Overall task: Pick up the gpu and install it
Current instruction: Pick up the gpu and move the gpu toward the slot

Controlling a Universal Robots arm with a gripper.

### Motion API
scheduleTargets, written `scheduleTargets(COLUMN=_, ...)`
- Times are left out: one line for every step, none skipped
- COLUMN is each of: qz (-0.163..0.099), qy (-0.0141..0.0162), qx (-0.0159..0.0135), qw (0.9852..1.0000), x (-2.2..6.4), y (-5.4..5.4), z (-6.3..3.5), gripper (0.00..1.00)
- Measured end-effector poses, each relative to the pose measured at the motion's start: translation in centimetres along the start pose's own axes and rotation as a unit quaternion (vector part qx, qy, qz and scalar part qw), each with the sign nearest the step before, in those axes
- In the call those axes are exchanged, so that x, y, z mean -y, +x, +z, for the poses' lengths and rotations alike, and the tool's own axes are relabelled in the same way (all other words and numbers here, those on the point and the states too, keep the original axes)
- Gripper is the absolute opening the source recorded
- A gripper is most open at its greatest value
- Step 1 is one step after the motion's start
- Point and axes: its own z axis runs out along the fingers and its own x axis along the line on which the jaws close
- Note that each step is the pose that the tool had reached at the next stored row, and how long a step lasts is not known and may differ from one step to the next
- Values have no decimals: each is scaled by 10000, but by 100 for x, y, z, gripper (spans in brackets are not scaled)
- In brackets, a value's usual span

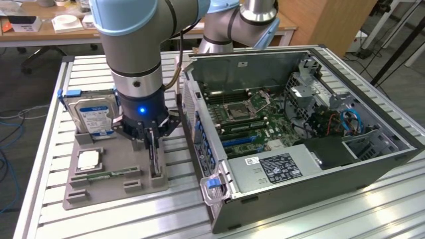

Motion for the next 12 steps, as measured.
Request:
scheduleTargets(qz=0, qy=2, qx=-2, qw=10000, x=0, y=0, z=-9, gripper=26)
scheduleTargets(qz=0, qy=1, qx=-1, qw=10000, x=0, y=0, z=-18, gripper=26)
scheduleTargets(qz=0, qy=0, qx=0, qw=10000, x=-1, y=0, z=-26, gripper=26)
scheduleTargets(qz=-1, qy=0, qx=0, qw=10000, x=-2, y=-1, z=-37, gripper=26)
scheduleTargets(qz=0, qy=0, qx=0, qw=10000, x=-2, y=-1, z=-48, gripper=26)
scheduleTargets(qz=0, qy=0, qx=0, qw=10000, x=-3, y=-1, z=-61, gripper=26)
scheduleTargets(qz=0, qy=-1, qx=0, qw=10000, x=-3, y=-2, z=-74, gripper=26)
scheduleTargets(qz=0, qy=-1, qx=0, qw=10000, x=-4, y=-2, z=-89, gripper=26)
scheduleTargets(qz=0, qy=-2, qx=0, qw=10000, x=-4, y=-2, z=-103, gripper=26)
scheduleTargets(qz=0, qy=-2, qx=0, qw=10000, x=-5, y=-3, z=-118, gripper=26)
scheduleTargets(qz=0, qy=-3, qx=0, qw=10000, x=-6, y=-3, z=-133, gripper=26)
scheduleTargets(qz=0, qy=-3, qx=0, qw=10000, x=-7, y=-3, z=-149, gripper=26)
